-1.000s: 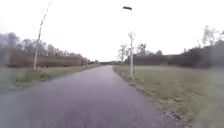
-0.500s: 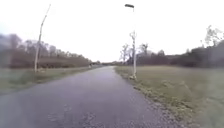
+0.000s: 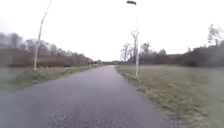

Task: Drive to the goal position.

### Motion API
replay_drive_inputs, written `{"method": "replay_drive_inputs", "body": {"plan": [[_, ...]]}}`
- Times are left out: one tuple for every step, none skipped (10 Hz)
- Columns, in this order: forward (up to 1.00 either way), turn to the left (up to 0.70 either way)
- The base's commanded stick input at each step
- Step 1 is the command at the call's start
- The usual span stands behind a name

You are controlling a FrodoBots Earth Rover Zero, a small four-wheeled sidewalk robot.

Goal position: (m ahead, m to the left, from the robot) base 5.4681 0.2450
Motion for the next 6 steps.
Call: {"method": "replay_drive_inputs", "body": {"plan": [[0.7,0.0],[0.7,0.0],[0.7,0.0],[0.7,0.0],[0.7,0.0],[0.7,0.0]]}}
